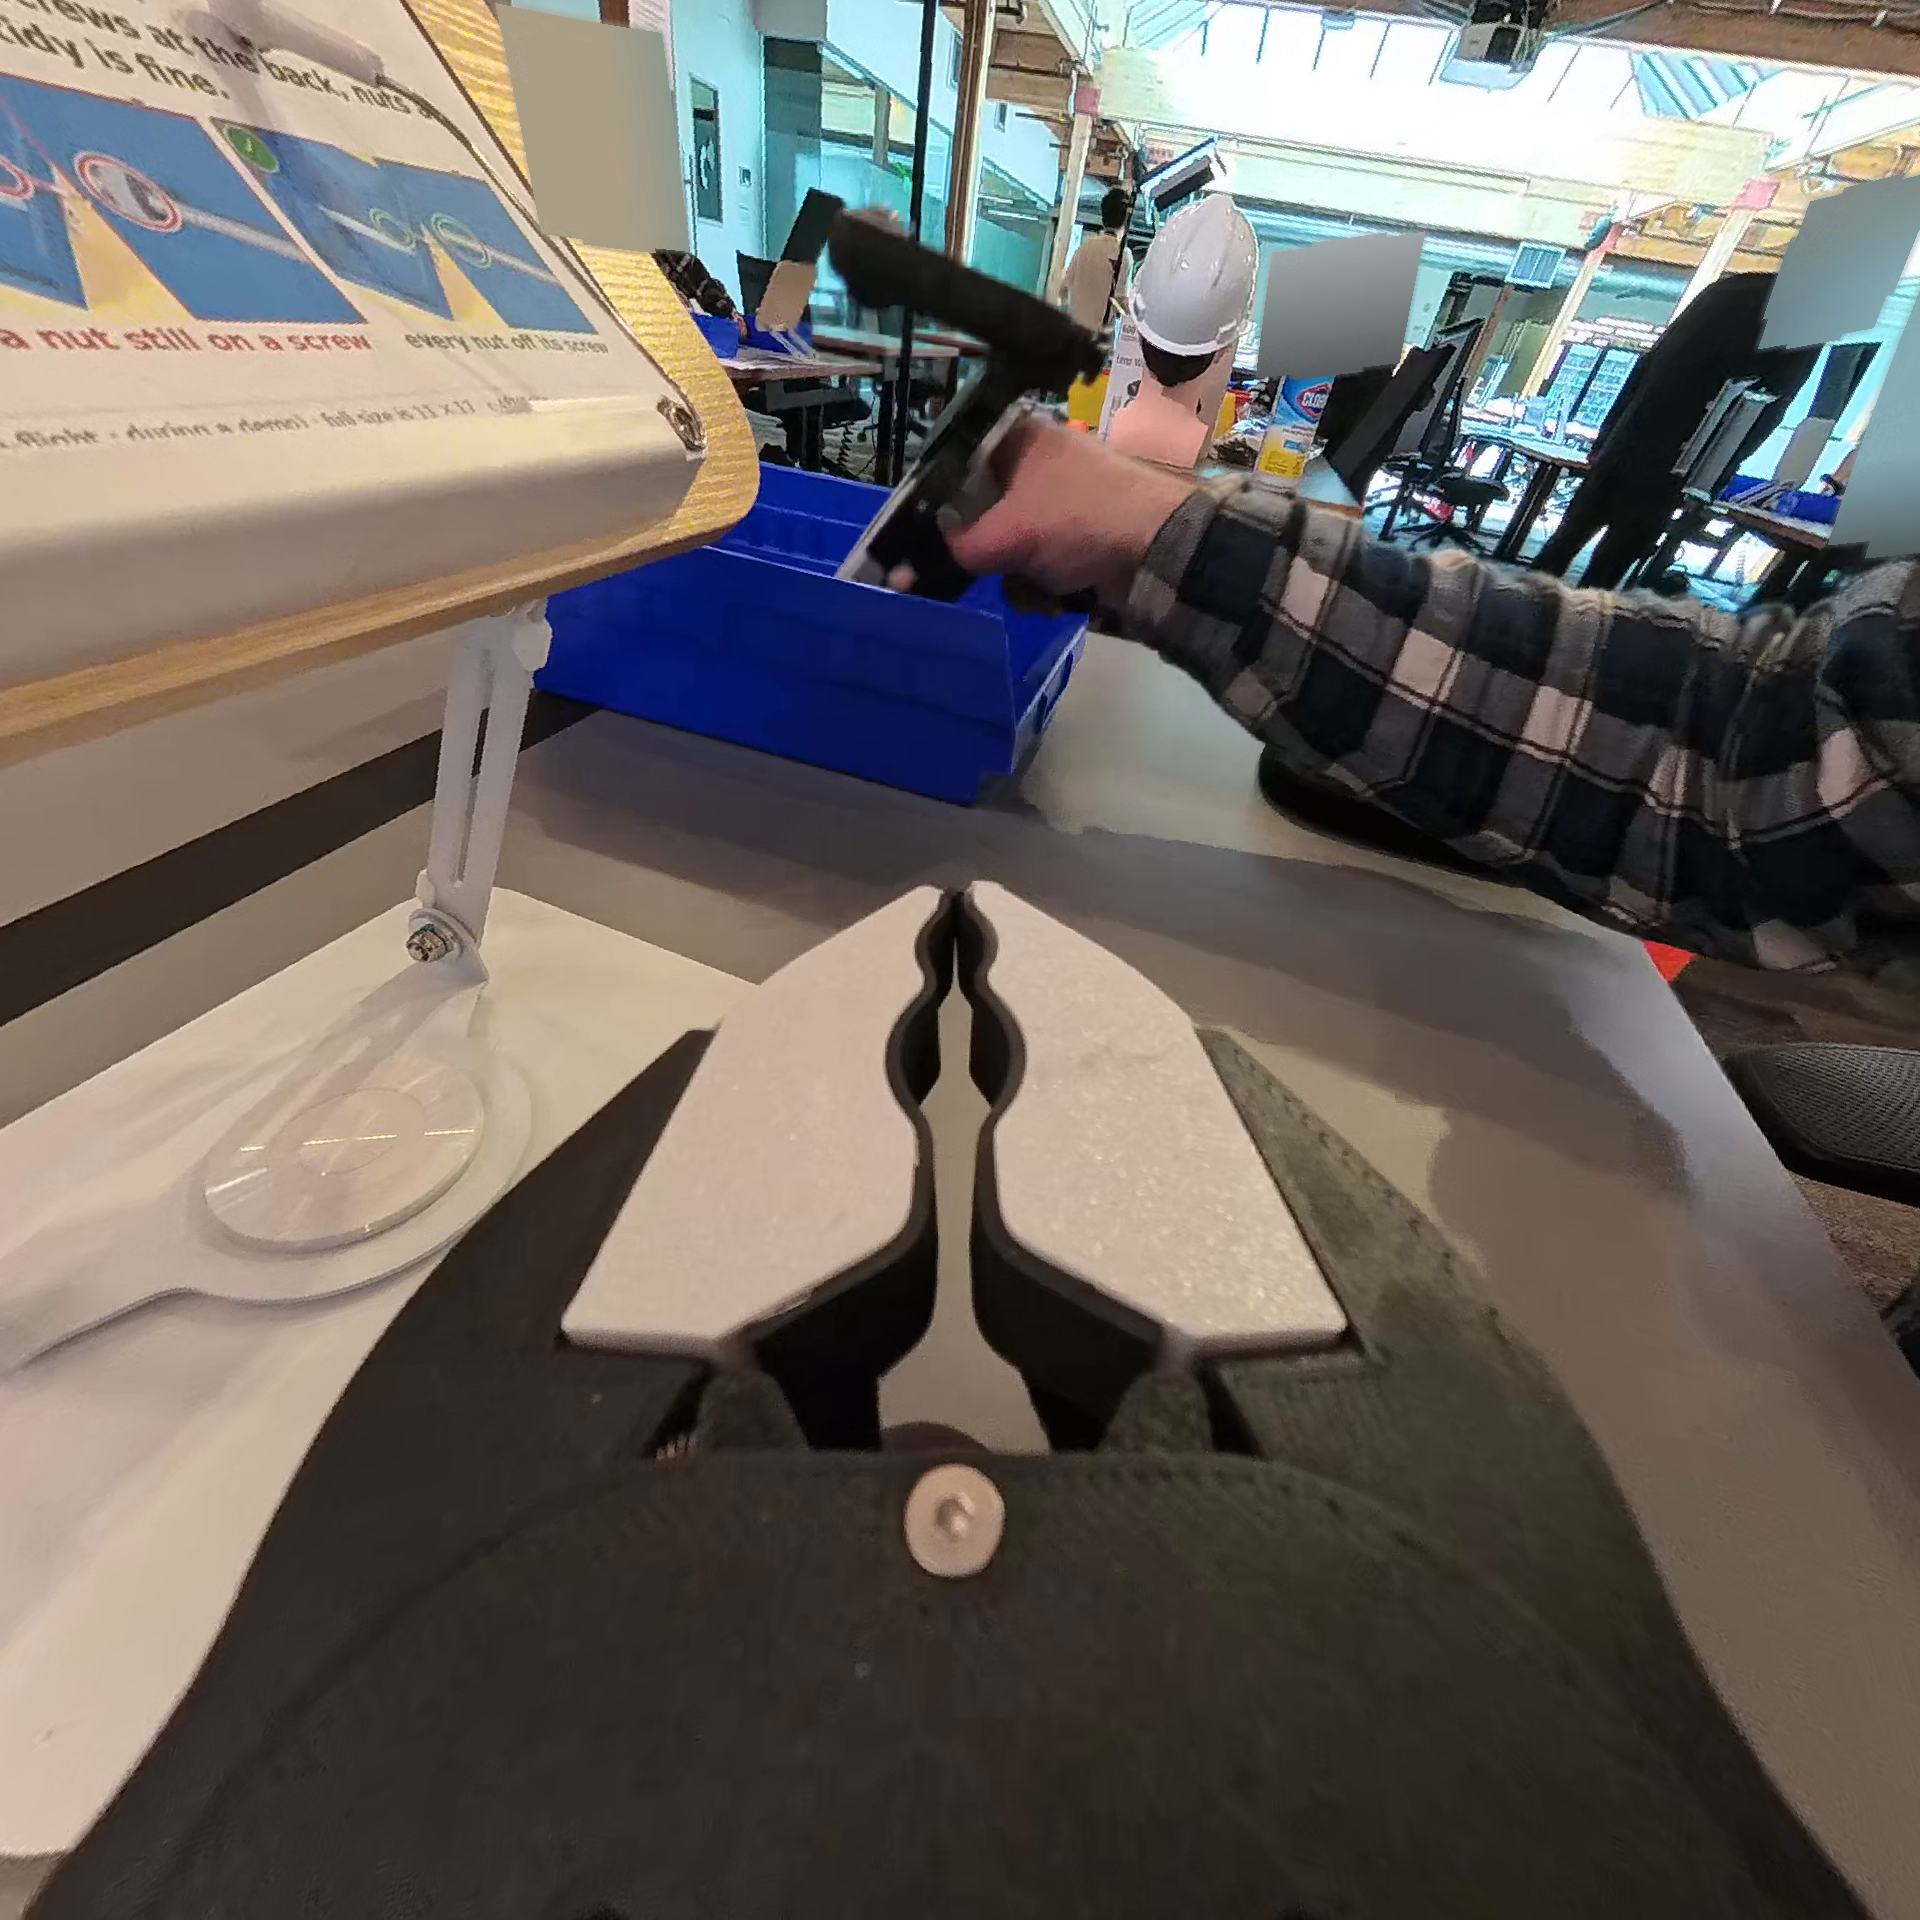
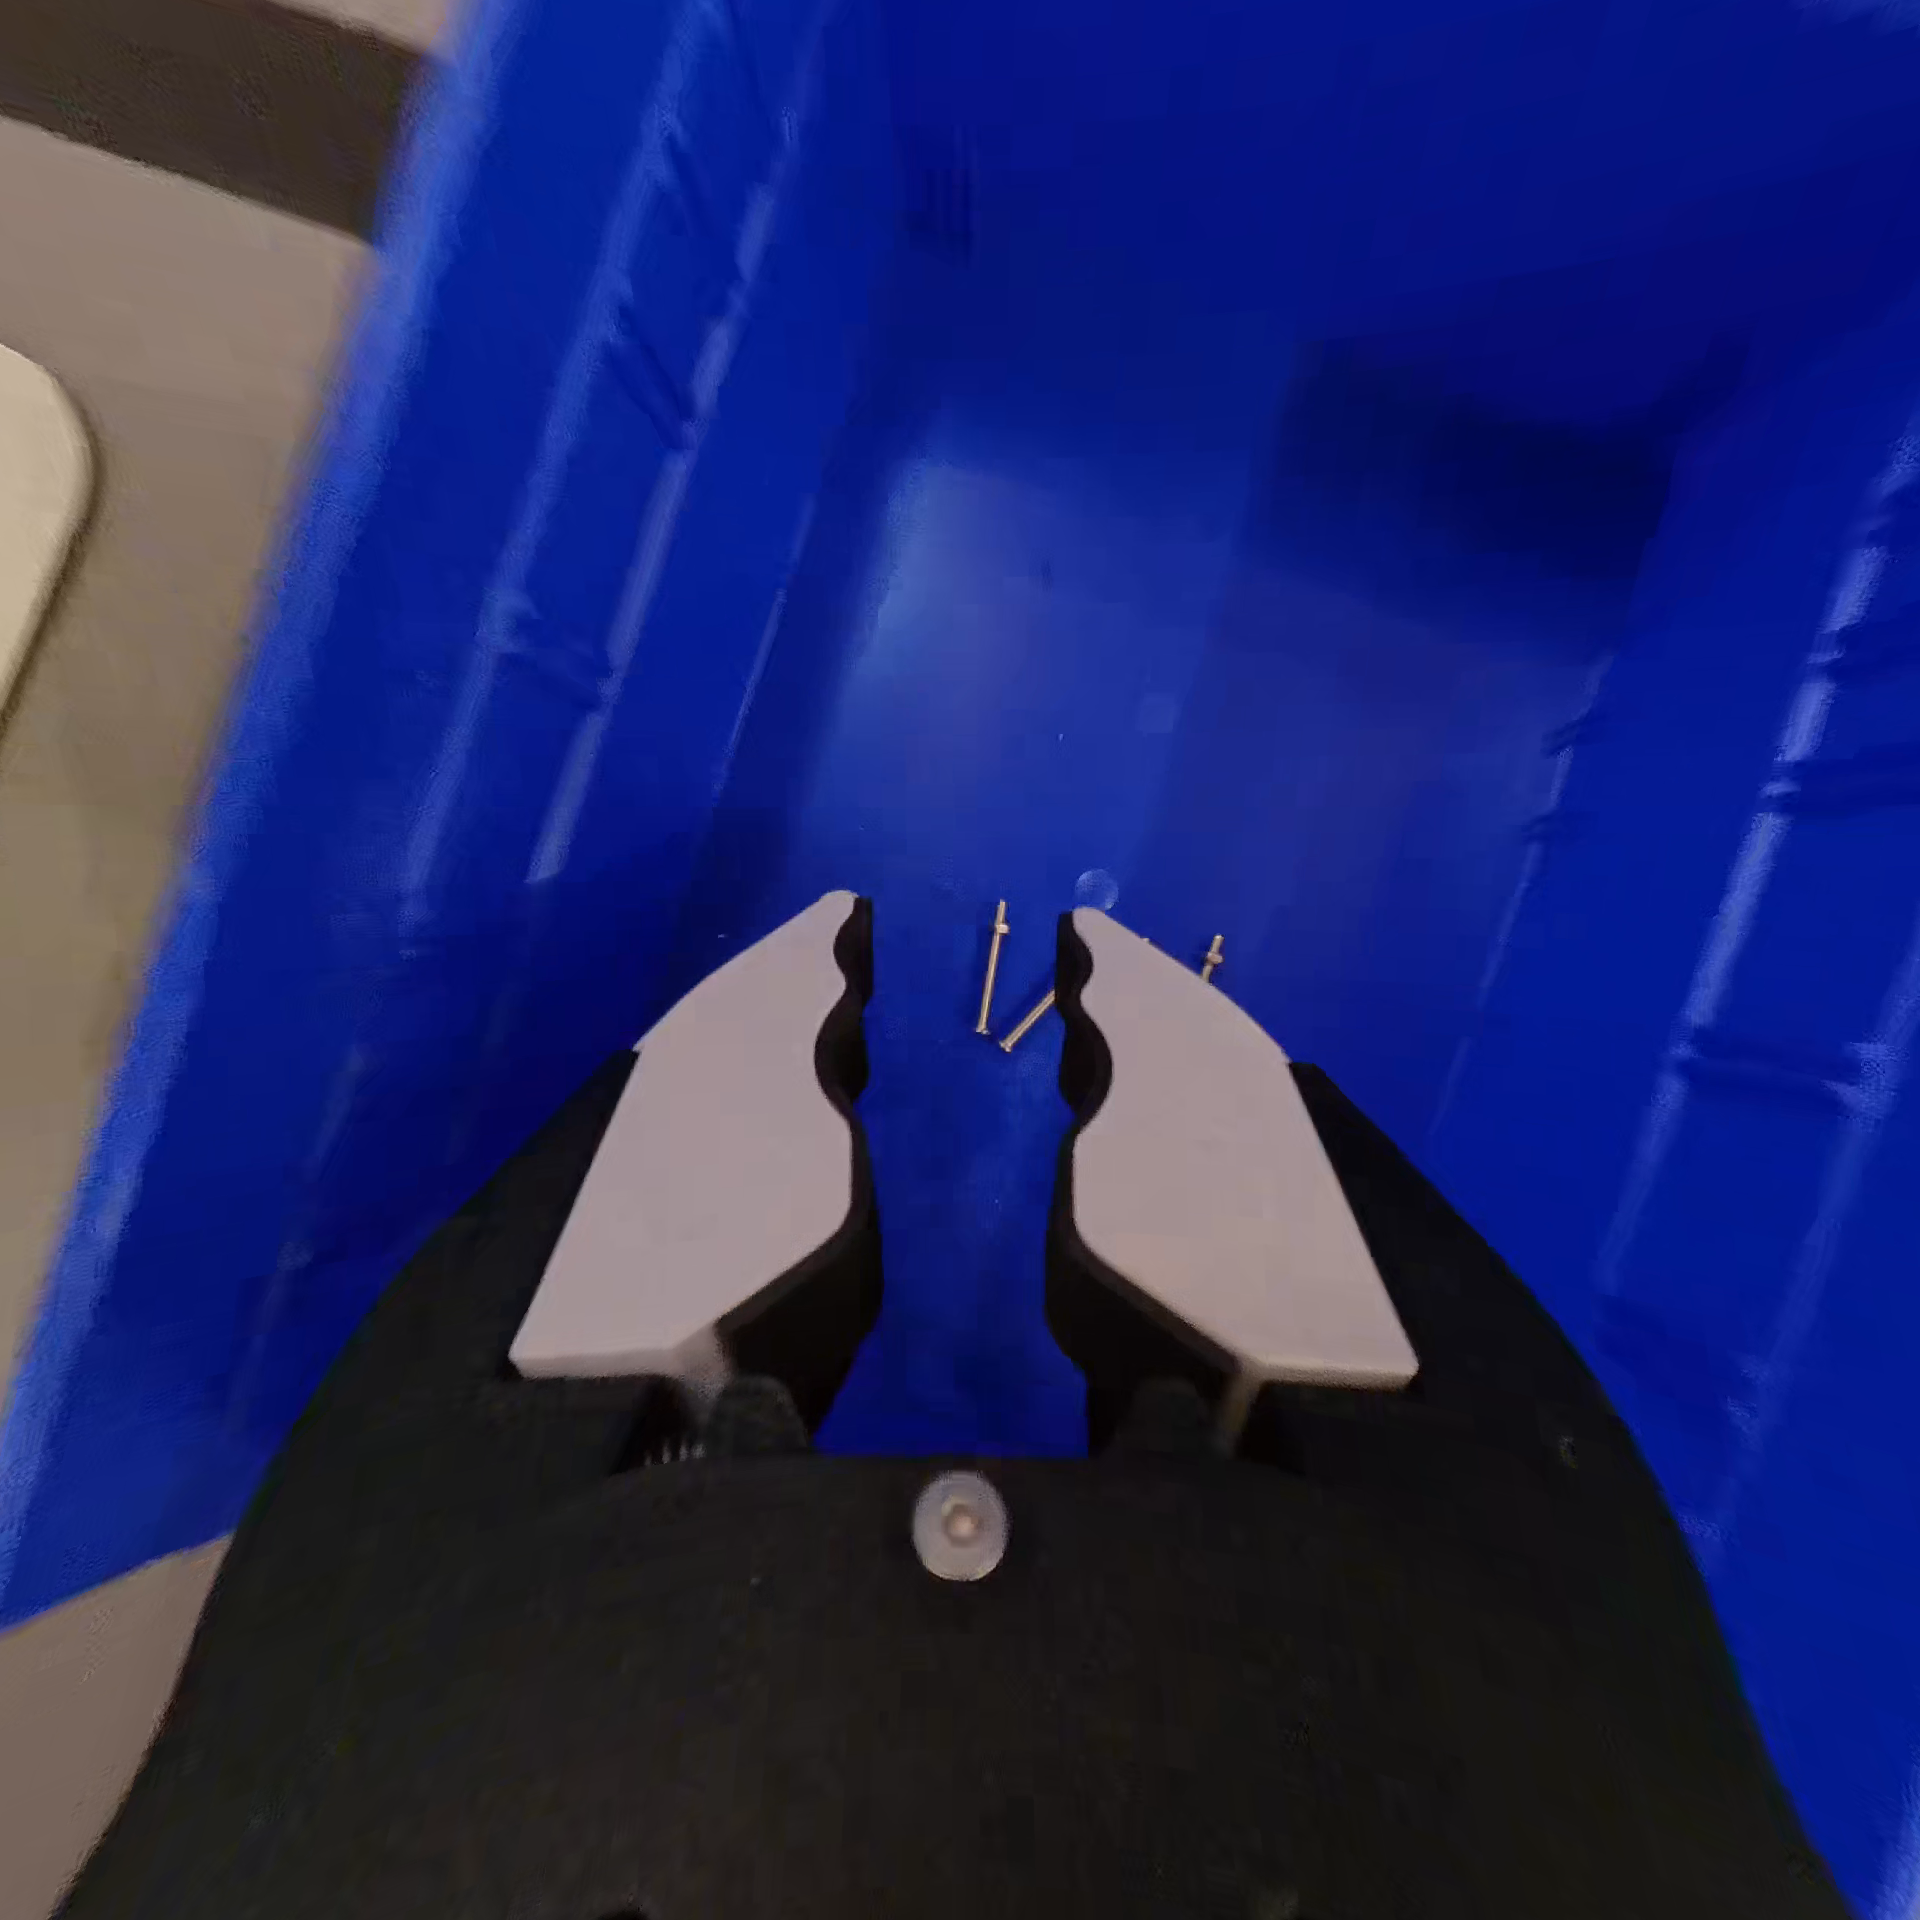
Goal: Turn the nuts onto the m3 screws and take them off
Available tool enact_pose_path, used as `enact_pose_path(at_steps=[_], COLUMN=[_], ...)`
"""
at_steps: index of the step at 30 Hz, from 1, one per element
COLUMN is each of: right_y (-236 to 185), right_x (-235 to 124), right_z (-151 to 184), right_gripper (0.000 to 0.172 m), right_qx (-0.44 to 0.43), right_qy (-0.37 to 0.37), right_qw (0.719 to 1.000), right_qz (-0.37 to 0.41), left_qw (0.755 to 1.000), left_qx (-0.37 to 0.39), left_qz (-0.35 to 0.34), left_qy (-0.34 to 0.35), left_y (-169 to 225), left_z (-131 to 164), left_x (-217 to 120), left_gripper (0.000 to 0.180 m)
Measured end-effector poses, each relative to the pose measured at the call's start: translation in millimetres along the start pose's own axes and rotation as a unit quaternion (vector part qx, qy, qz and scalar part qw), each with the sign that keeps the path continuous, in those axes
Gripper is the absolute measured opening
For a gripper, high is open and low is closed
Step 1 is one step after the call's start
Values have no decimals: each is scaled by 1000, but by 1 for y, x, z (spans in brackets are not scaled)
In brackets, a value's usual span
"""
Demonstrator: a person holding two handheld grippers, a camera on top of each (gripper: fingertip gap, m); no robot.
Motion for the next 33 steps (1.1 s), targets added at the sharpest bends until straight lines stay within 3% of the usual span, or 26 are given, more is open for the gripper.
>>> enact_pose_path(at_steps=[8, 15, 17, 20, 24, 29, 33], right_y=[-23, -21, -16, -5, 18, 47, 70], right_x=[-97, -141, -150, -164, -177, -188, -178], right_z=[29, 75, 85, 93, 96, 99, 103], right_gripper=[26, 30, 32, 37, 53, 74, 83], right_qx=[-57, -73, -77, -69, -56, -35, -17], right_qy=[140, 208, 219, 243, 276, 302, 286], right_qw=[989, 975, 972, 967, 957, 948, 952], right_qz=[-3, 34, 40, 46, 66, 98, 112], left_qw=[1000, 999, 996, 985, 952, 884, 828], left_qx=[10, 29, 30, 41, 75, 90, 39], left_qz=[1, -39, -77, -163, -291, -445, -537], left_qy=[-5, -24, -27, -34, -60, -113, -159], left_y=[3, 10, 8, -1, -12, -22, -38], left_z=[0, -1, -6, -17, -37, -53, -38], left_x=[2, -1, -14, -52, -126, -237, -321], left_gripper=[0, 1, 12, 27, 43, 68, 87])
Point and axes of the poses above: each gripper's, where its closed fingertips meet, x out along the fingers, z out of its underside, y = z × x across the jaws, the point moved 9 cm from there along -x, back along the fingers, and after that the axes turned 15 degrees about x, right-handed, at the moved point
